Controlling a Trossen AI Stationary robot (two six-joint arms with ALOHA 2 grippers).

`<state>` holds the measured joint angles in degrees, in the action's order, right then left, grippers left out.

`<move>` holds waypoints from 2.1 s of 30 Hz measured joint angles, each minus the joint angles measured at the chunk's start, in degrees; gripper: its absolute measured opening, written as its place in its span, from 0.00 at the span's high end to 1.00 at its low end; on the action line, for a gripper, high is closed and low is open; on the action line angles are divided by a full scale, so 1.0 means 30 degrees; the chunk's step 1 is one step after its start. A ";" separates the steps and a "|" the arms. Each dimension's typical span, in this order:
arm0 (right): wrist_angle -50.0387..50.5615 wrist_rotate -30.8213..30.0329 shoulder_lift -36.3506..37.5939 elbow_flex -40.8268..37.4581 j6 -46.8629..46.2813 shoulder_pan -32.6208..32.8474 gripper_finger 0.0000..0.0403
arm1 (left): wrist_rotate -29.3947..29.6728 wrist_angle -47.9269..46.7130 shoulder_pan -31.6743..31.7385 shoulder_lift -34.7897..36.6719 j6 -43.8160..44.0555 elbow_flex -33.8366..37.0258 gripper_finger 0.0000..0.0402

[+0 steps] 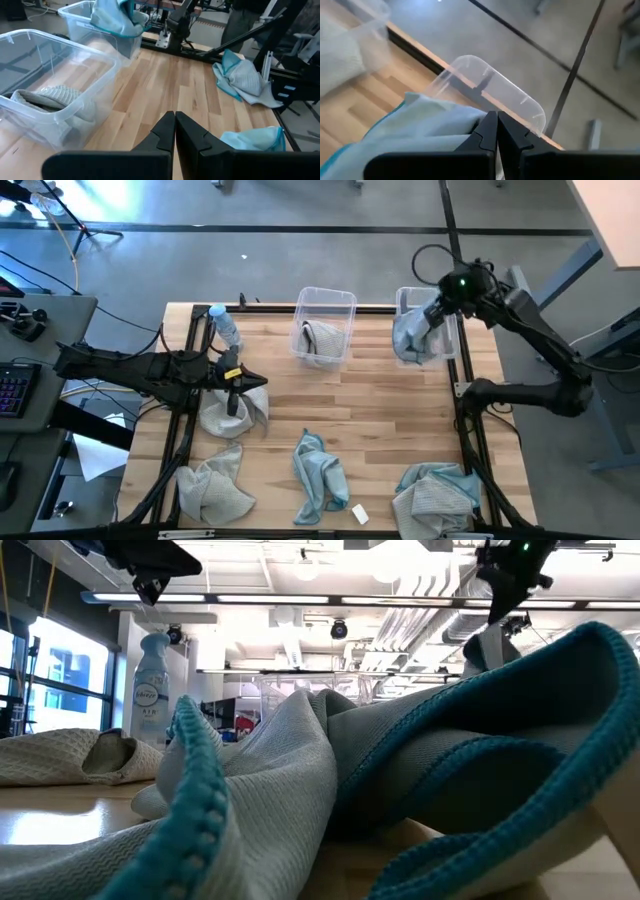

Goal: Sort microfiber towel by color & place in baskets
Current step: Put the light blue microfiber cloth into the right transparent bin, then put the white microfiber cloth into the left transparent bin

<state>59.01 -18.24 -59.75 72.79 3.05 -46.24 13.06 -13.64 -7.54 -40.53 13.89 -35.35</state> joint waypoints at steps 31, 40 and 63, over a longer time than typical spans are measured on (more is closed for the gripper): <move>0.0896 0.3966 -0.2894 -0.0041 0.0845 -0.2347 1.00 | 0.0066 -0.0075 -0.0004 -0.0022 -0.0168 0.0015 1.00; 0.1361 0.4466 -0.5779 -0.0041 -0.0105 -0.2347 0.93 | 0.0066 -0.0082 -0.0004 -0.0022 -0.0160 0.0015 1.00; 0.4419 0.4566 0.0149 -0.0041 -0.6466 -0.0131 0.90 | -0.0226 -0.0090 -0.0002 -0.0029 -0.0168 0.0015 1.00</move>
<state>72.27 -4.54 -59.31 72.66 -16.35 -46.63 12.38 -13.91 -7.55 -40.62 13.39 -35.31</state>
